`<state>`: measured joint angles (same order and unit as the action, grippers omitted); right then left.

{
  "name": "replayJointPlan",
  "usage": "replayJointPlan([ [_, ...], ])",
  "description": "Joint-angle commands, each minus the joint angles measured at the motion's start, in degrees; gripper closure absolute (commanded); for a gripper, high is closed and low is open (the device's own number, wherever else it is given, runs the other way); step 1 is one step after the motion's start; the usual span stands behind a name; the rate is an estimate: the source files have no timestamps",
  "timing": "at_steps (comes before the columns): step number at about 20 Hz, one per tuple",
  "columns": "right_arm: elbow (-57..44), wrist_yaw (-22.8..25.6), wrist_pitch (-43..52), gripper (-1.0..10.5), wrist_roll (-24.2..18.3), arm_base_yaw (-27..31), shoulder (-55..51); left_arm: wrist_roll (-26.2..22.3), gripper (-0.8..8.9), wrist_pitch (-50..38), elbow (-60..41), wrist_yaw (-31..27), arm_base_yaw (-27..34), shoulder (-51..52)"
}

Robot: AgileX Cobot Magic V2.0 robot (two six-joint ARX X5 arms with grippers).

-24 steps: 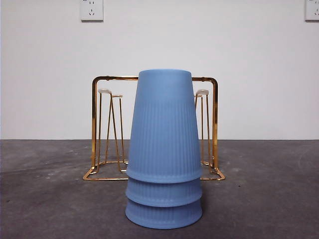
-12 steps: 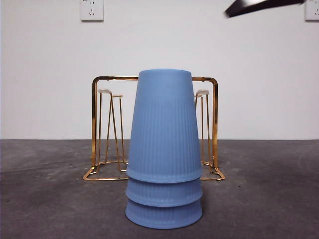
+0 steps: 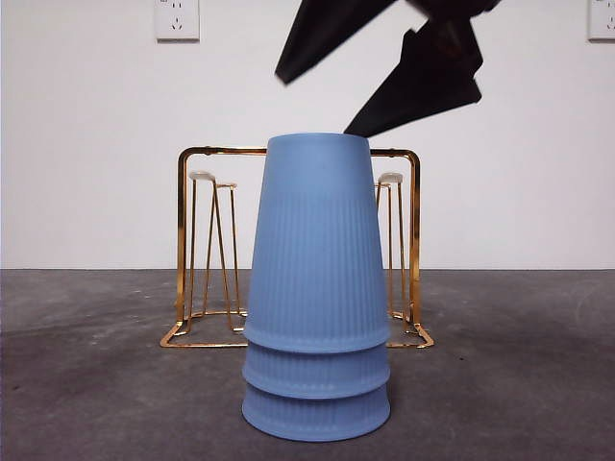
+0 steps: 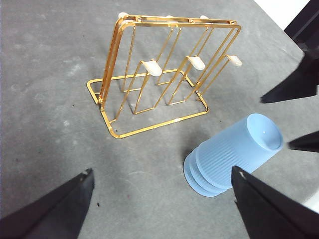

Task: Pick the top cup and place it on cupholder, pick up the mid cup and place it on cupholder, last pick the bottom cup and place it on cupholder.

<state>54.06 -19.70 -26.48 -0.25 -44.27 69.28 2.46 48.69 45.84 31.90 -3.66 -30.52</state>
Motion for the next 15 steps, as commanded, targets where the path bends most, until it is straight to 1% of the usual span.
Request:
replayJointPlan([
  [1, 1.18, 2.01, 0.83, 4.8, -1.75, -1.33, 2.12, -0.39, 3.77, -0.24, 0.87, 0.44, -0.11, -0.15],
  [4, 1.18, 2.29, 0.81, 4.6, -2.12, -1.9, 4.0, -0.31, 3.77, -0.26, 0.87, 0.44, -0.11, -0.15],
  [10, 1.18, 4.81, 1.16, 4.7, -2.38, -2.91, 5.62, -0.31, 3.77, -0.26, 0.87, 0.44, -0.11, -0.15],
  [11, 1.18, 4.81, 1.16, 4.9, -2.38, -2.93, 5.62, -0.31, 3.77, -0.26, 0.87, 0.44, -0.11, -0.15],
  [13, 1.18, 4.72, 1.09, 6.0, -2.38, -2.93, 5.62, -0.31, 3.77, -0.26, 0.87, 0.44, -0.11, -0.15],
  [15, 1.18, 4.55, 1.09, 6.3, -2.38, -2.93, 5.62, -0.31, 3.77, -0.28, 0.87, 0.44, -0.11, -0.15],
])
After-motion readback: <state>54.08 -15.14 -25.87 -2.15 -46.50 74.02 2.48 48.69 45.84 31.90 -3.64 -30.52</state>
